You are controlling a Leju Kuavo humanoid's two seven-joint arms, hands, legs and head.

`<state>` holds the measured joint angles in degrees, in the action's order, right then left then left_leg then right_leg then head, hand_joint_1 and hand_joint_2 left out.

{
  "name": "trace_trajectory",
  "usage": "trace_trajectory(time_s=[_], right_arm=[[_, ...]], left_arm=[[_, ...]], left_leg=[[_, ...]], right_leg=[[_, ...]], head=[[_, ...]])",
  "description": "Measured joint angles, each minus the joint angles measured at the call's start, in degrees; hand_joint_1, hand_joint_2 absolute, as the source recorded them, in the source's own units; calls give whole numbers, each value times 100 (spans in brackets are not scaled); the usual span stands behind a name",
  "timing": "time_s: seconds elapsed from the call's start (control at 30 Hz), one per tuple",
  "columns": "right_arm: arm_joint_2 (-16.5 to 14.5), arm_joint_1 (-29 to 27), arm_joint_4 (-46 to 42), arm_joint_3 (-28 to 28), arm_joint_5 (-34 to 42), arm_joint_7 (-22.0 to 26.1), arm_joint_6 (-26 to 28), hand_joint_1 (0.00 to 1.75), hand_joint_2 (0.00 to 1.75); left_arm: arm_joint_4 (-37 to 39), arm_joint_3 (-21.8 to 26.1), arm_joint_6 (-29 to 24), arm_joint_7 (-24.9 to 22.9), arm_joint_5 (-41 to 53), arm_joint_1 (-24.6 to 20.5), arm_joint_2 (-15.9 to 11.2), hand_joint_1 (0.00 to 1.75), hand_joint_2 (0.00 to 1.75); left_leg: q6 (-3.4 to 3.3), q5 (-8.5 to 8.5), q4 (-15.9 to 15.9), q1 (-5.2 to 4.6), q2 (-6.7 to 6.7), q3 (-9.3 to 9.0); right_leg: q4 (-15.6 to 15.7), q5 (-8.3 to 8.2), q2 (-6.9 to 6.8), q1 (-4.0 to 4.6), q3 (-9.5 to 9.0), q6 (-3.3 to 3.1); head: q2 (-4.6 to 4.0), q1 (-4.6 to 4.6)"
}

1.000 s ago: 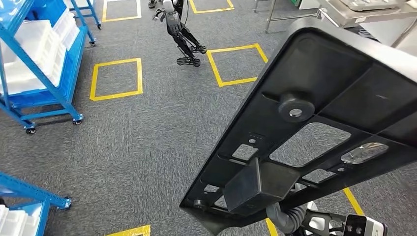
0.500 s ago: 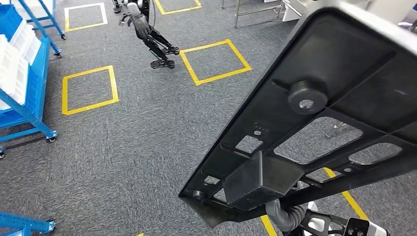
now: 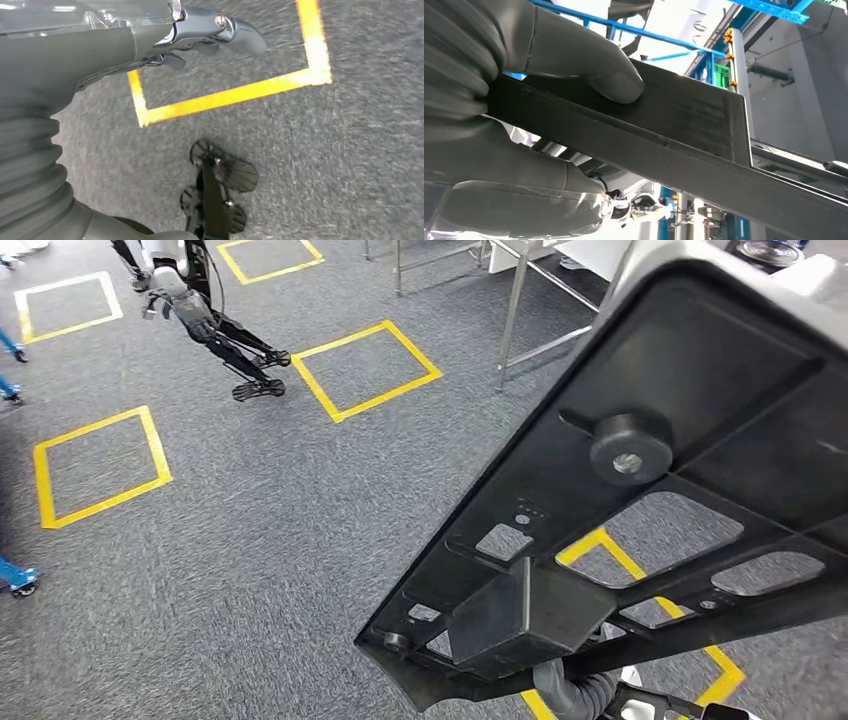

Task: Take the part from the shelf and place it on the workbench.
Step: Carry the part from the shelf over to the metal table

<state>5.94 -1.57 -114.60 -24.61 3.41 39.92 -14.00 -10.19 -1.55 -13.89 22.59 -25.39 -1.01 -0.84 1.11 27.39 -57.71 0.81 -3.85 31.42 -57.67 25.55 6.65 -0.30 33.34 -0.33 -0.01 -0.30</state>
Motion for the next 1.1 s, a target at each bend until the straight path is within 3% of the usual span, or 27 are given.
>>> trace_trajectory(time_s=[0.07,0.13,0.2,0.27,0.3,0.33,0.43,0.5,0.57,0.63,0.7,0.77,0.8,0.83,0.87,0.93,1.0,1.07,1.1], right_arm=[[-12,-6,-1,-2,2,-1,-10,175,175],[-18,1,-2,-3,2,-1,-11,175,175],[-27,14,-1,-6,-2,-1,-8,175,175],[-35,15,3,-8,-22,-1,2,175,175],[-37,15,7,-9,-34,-1,8,175,175],[-38,15,10,-9,-46,-1,16,175,175],[-39,29,13,-11,-59,-2,70,175,175],[-39,44,14,-11,-58,-1,101,175,175],[-39,50,18,-11,-54,0,115,175,175],[-39,71,30,-11,-30,1,124,175,175],[-42,137,71,-11,27,1,107,175,175],[-44,253,158,-12,106,-26,78,175,175],[-48,326,207,-12,145,-59,69,175,175],[-55,401,250,-13,181,-106,66,175,175],[-68,476,283,-14,210,-158,65,175,175],[-103,612,333,-25,245,-236,65,175,175],[-137,706,376,-41,257,-282,65,175,175],[-155,760,423,-60,262,-328,65,175,175],[-161,788,452,-72,267,-354,63,175,175]], left_arm=[[0,0,-2,-2,-1,-25,5,0,175],[0,0,-1,-1,-1,-25,13,0,175],[0,0,2,-1,-1,-3,16,0,175],[0,0,15,-3,-1,20,15,0,175],[0,0,27,-3,-1,22,17,0,175],[0,-1,42,-3,0,17,20,0,175],[0,-4,86,-1,11,-9,46,0,175],[0,-7,105,3,19,-21,57,0,175],[-1,-11,116,-3,23,-43,57,0,175],[-2,-14,127,-16,29,-60,58,0,175],[-2,-16,133,-32,36,-59,56,0,175],[-2,-17,134,-51,39,-51,51,0,175],[-2,-17,134,-63,38,-46,49,0,175],[-2,-17,134,-72,39,-44,49,0,175],[-2,-17,135,-79,43,-44,46,0,175],[-2,-17,137,-81,58,-48,35,0,175],[-2,-19,139,-82,69,-61,23,0,175],[-2,-24,147,-82,71,-91,22,0,175],[-2,-28,157,-80,73,-104,26,0,175]], left_leg=[[-71,-26,40,-6,117,-26],[-153,-66,96,4,248,-53],[-198,-76,118,-8,382,-51],[-207,-67,115,-27,533,-40],[-206,-60,113,-32,607,-40],[-201,-51,110,-36,680,-44],[-151,-9,99,-56,847,-89],[-91,19,96,-72,946,-117],[-24,43,106,-73,1037,-150],[33,179,-50,-57,865,-118],[68,524,-668,-35,555,150],[88,815,-1439,-28,446,537],[93,810,-1608,-26,436,642],[93,687,-1542,-22,428,639],[87,473,-1244,-16,396,527],[62,80,-420,7,180,192],[24,-35,-2,10,23,24],[-36,-35,29,-1,96,13],[-75,-54,52,5,158,6]], right_leg=[[4,-11,62,-13,24,74],[-190,124,-183,-2,121,126],[-832,480,-517,-2,427,166],[-1564,758,-606,-26,789,201],[-1667,743,-620,-35,840,209],[-1537,626,-644,-40,772,209],[-308,130,-968,4,128,131],[29,60,-1070,51,-31,61],[52,38,-929,49,-30,7],[110,2,-804,12,-63,-52],[139,-25,-685,-5,-77,-95],[127,-33,-538,0,-63,-111],[116,-33,-455,1,-59,-111],[100,-31,-371,0,-57,-108],[80,-26,-289,-2,-57,-100],[31,-8,-151,1,-43,-66],[5,-5,-46,3,-8,-9],[18,-26,48,-6,21,66],[-1,-14,29,-7,39,95]], head=[[1,0],[1,26],[1,58],[1,65],[1,64],[1,65],[1,63],[1,56],[1,54],[1,46],[1,27],[1,15],[1,15],[1,13],[0,12],[0,10],[1,11],[1,12],[1,10]])
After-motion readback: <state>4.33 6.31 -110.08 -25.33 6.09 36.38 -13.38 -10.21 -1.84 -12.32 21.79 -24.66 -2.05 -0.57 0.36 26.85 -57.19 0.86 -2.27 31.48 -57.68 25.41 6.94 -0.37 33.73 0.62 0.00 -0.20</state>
